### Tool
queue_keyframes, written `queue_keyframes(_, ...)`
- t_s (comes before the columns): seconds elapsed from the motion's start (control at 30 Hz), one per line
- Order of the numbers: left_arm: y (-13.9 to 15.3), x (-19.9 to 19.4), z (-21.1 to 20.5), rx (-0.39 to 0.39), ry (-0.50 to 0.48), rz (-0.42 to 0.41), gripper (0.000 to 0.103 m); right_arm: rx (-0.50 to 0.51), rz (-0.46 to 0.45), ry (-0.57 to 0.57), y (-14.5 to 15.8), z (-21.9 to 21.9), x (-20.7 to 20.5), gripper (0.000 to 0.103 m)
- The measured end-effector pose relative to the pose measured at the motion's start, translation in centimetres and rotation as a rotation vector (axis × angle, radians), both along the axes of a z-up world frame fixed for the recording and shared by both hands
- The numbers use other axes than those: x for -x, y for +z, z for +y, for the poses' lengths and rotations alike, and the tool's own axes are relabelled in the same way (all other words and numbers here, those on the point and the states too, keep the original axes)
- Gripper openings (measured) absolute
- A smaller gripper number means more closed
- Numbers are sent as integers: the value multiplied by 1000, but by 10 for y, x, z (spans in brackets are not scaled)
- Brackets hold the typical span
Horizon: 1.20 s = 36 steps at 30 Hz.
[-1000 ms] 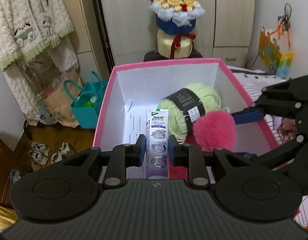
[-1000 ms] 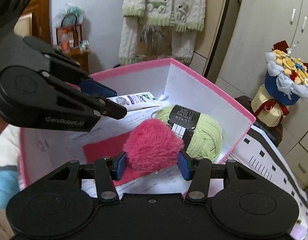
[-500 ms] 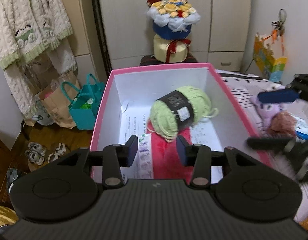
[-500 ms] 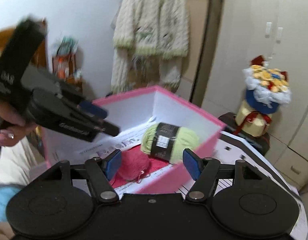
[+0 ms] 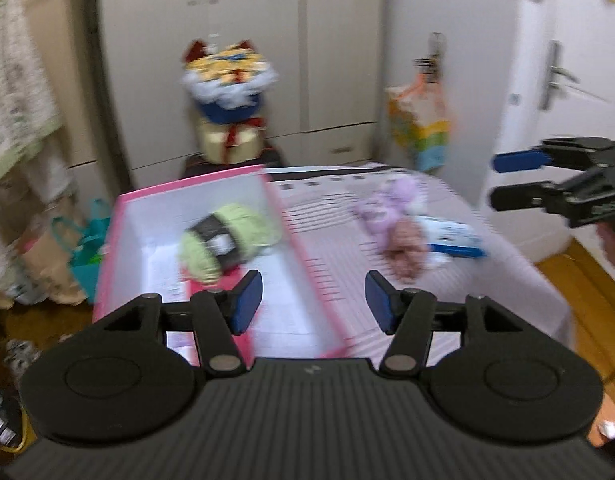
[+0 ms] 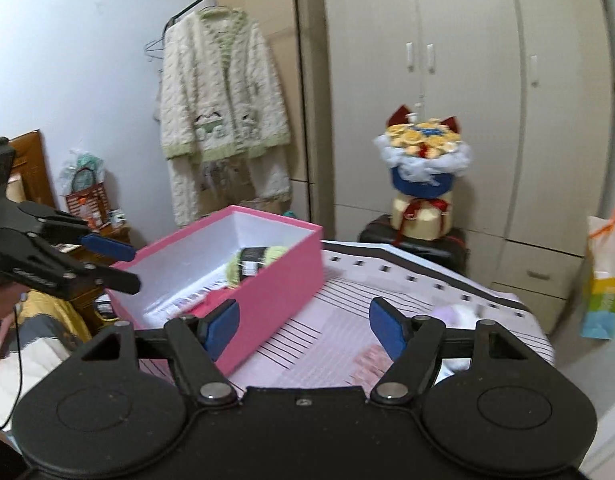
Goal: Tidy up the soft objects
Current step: 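Move both grippers to the blue-and-white wet wipes pack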
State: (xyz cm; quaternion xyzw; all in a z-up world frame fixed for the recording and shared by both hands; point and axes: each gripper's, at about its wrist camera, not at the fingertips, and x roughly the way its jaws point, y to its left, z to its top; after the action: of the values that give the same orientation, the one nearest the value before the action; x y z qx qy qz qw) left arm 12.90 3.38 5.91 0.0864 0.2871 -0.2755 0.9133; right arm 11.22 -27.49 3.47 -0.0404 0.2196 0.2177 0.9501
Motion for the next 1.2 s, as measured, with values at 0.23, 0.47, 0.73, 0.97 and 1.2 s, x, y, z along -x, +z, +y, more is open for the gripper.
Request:
queue_keyframes(0.23, -15, 10, -53, 20, -138, 59, 56, -18, 31, -69, -29, -39, 18, 82)
queue_keyframes(0.47, -37, 10, -100, 26, -220, 89, 56, -18, 70, -95, -56, -68, 19, 83)
queue_keyframes(0.73, -67, -8, -137, 22, -197, 87, 56, -55, 102, -92, -66, -89, -11, 83)
queue_keyframes(0.97, -95, -38, -152, 56, -130, 125, 54, -40, 131, -137, -95, -106, -37, 83)
queue_keyframes(1.2, -97, -41, -174, 102, -147, 61, 42, -85, 207, -193, -133, -133, -49, 83)
